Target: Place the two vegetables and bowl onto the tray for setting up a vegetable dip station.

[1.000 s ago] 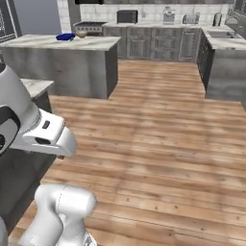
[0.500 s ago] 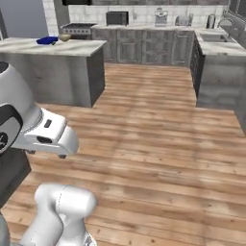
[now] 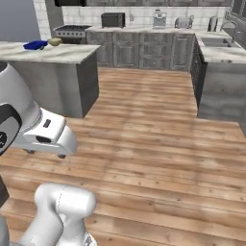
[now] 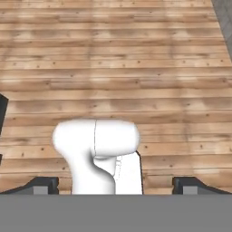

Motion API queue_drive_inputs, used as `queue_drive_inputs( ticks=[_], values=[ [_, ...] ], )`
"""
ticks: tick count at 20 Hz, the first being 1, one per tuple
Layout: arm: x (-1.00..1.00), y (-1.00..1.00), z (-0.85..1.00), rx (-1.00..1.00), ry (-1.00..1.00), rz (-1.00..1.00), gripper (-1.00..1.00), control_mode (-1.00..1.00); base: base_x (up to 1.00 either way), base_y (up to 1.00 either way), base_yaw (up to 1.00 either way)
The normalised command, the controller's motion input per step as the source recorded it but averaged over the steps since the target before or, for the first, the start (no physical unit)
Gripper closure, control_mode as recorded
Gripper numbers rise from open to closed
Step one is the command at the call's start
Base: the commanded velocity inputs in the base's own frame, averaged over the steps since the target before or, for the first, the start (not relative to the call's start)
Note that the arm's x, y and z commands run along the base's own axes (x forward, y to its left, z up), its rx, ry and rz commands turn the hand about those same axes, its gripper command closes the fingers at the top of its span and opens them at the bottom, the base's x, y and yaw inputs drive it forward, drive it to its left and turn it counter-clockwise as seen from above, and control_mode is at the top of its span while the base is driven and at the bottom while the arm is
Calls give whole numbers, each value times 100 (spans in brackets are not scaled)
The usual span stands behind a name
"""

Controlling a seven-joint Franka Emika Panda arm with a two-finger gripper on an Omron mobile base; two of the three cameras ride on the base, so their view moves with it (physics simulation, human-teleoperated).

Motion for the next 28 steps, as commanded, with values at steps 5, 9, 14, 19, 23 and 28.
queue_drive_inputs(
  ticks=[5, 9, 14, 19, 23, 28],
  values=[
    [0, 0, 0, 0, 0, 0, -100, 100, 100, -11, 0],
    [0, 0, 0, 0, 0, 0, -100, 100, 100, -12, 0],
    [0, 0, 0, 0, 0, 0, -100, 100, 100, -9, 0],
    [0, 0, 0, 0, 0, 0, -100, 100, 100, -10, 0],
    [0, 0, 0, 0, 0, 0, -100, 100, 100, -6, 0],
    [0, 0, 0, 0, 0, 0, -100, 100, 100, -3, 0]
  ],
)
